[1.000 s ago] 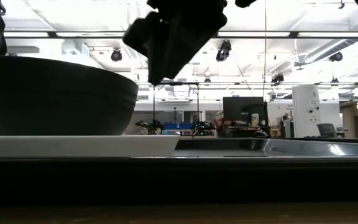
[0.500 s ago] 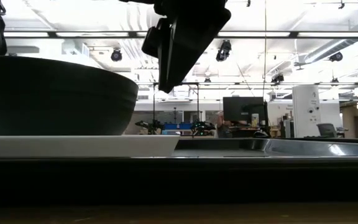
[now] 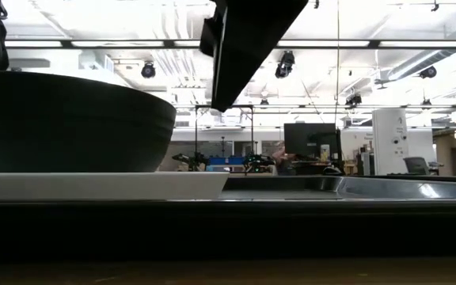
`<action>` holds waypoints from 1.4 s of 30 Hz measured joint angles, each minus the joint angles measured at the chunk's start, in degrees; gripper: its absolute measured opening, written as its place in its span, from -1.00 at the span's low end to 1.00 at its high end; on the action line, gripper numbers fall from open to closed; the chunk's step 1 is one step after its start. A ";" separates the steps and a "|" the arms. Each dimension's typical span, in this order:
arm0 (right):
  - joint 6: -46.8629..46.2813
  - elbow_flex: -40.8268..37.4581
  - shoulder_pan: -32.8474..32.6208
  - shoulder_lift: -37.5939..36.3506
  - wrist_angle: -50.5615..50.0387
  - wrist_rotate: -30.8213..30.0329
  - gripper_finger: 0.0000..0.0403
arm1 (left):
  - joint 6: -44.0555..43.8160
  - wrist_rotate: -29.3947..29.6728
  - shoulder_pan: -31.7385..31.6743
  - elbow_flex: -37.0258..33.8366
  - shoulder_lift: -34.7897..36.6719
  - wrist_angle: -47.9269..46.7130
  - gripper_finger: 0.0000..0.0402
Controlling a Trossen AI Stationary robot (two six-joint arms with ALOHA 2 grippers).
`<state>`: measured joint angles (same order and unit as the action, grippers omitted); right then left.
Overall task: Set up tray
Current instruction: Put the gray table napkin to the right of the white plate on the black table tray
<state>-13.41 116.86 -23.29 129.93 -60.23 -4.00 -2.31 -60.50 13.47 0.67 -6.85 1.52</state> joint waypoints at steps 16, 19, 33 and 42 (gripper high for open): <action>-12.07 -0.07 -2.03 -0.69 -6.28 -11.08 -0.69 | 0.02 -0.01 0.00 0.00 0.00 0.00 -0.51; -13.48 -1.25 -2.35 -2.12 -6.88 -11.57 -0.67 | 0.00 0.01 -0.01 0.00 0.00 0.00 -0.51; -26.86 -31.44 -4.75 -24.59 11.61 -18.52 -0.56 | 0.02 -0.01 -0.01 0.00 0.02 0.00 -0.51; -41.31 -51.15 -7.68 -39.22 24.10 -18.65 -0.47 | 0.00 0.00 -0.02 0.00 0.02 0.00 -0.51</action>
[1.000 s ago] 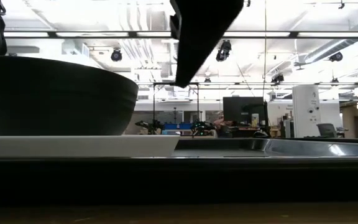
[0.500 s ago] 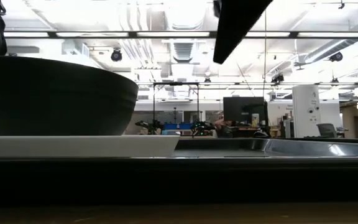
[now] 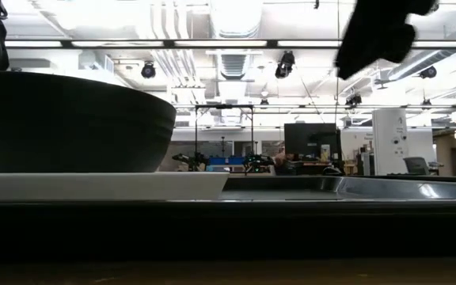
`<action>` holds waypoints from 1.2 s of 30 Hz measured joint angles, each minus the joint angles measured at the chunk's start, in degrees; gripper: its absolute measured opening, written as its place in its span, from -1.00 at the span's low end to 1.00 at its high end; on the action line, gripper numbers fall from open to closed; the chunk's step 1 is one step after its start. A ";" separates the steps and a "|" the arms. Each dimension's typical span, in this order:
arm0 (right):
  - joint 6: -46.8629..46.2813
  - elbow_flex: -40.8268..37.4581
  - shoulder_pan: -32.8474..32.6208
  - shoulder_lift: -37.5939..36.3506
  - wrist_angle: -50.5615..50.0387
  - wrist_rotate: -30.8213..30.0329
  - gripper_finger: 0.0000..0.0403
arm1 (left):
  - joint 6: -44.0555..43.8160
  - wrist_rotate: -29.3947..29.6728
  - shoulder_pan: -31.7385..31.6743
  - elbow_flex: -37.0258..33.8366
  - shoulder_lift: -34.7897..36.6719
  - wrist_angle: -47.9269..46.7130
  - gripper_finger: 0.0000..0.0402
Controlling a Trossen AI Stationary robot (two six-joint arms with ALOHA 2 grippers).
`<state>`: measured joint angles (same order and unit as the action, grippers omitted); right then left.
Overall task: Set up tray
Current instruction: Put the gray table napkin to the right of the white plate on the black table tray
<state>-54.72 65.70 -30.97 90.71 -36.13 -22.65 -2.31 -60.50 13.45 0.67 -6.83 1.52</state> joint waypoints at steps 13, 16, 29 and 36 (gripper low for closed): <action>-17.77 -15.12 -1.79 -10.76 1.58 9.85 -0.13 | 0.02 0.01 0.00 0.00 0.00 0.00 -0.51; -20.32 -16.80 -2.43 -13.08 1.58 9.72 -0.04 | 0.00 -0.01 0.02 0.00 0.00 0.00 -0.51; -43.13 -17.65 -10.78 -16.35 -9.87 16.73 0.00 | 0.00 0.00 0.00 0.00 0.00 0.00 -0.51; -53.78 -17.74 -17.02 -16.25 -11.88 17.38 0.00 | 0.00 0.01 0.02 0.00 0.00 0.00 -0.51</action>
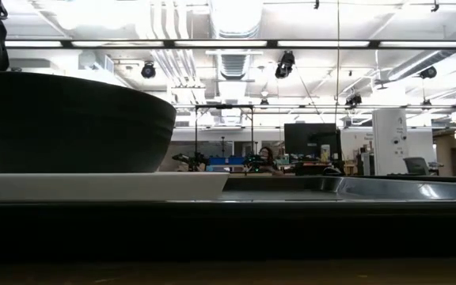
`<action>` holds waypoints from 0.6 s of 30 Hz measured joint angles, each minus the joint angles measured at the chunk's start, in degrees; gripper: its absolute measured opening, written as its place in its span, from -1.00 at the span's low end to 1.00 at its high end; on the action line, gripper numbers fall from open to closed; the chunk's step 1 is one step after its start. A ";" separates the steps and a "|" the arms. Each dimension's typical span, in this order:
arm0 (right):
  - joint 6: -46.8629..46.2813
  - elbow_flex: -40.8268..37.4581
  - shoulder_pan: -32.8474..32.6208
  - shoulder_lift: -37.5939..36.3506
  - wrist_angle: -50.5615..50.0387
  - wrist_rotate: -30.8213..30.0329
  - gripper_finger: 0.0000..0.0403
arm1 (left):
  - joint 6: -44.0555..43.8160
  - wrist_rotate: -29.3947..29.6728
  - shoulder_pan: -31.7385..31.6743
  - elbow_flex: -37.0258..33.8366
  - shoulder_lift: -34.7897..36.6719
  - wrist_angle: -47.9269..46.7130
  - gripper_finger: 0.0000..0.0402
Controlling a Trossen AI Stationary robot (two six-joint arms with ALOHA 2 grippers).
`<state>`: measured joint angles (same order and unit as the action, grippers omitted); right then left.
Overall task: Set up tray
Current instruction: Put the gray table napkin to the right of the white plate on the black table tray
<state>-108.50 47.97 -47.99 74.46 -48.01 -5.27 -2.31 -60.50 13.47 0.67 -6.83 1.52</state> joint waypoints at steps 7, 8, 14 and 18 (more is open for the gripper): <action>-7.65 -0.26 -3.97 3.15 -0.97 4.14 0.00 | 0.01 -0.01 -0.01 0.00 0.00 0.00 -0.51; -8.23 -0.27 -4.16 4.01 -1.21 5.16 0.00 | 0.00 -0.01 -0.01 0.00 0.00 0.00 -0.51; -10.15 -0.29 -5.13 8.24 -1.09 8.02 0.00 | 0.00 0.01 0.01 0.00 0.00 0.00 -0.51; -10.71 -0.31 -5.96 10.53 -0.69 8.61 0.00 | 0.00 -0.01 -0.02 0.00 0.00 0.00 -0.51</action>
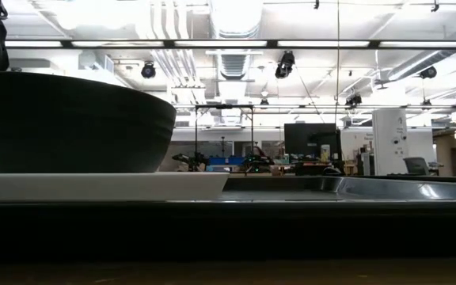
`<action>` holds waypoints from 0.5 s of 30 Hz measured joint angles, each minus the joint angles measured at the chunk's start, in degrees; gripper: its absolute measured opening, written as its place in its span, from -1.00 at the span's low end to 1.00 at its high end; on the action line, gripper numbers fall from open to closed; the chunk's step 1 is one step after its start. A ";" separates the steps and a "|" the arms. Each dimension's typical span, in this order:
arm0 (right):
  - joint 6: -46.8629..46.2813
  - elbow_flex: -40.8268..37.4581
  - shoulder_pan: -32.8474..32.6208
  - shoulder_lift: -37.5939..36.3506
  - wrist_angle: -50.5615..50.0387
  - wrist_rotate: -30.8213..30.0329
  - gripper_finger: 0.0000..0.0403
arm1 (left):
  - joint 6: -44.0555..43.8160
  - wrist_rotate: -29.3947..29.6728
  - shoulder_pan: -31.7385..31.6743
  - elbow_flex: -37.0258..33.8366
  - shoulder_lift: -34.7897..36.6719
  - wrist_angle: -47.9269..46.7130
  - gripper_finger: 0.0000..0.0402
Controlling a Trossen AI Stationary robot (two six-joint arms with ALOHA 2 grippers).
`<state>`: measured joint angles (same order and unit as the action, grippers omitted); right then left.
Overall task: Set up tray
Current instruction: Put the gray table napkin to the right of the white plate on the black table tray
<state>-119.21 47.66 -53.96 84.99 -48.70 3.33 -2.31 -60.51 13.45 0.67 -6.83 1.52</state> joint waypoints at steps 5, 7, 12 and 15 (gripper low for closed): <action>-1.92 -0.22 -1.67 0.99 0.59 0.16 0.00 | 0.02 0.02 0.02 0.00 0.00 0.00 -0.51; -2.50 -0.40 -2.59 0.98 0.61 -0.18 0.00 | 0.02 0.00 0.02 0.00 0.00 0.00 -0.51; -5.59 -3.22 -4.63 0.86 3.82 -0.55 0.00 | 0.00 0.02 0.01 0.00 0.00 0.01 -0.51; -6.50 -5.40 -5.56 -0.06 6.28 -2.39 0.00 | 0.00 0.02 0.01 0.00 0.00 0.01 -0.51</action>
<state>-125.71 42.26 -59.52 84.93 -42.42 0.94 -2.31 -60.49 13.46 0.67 -6.83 1.53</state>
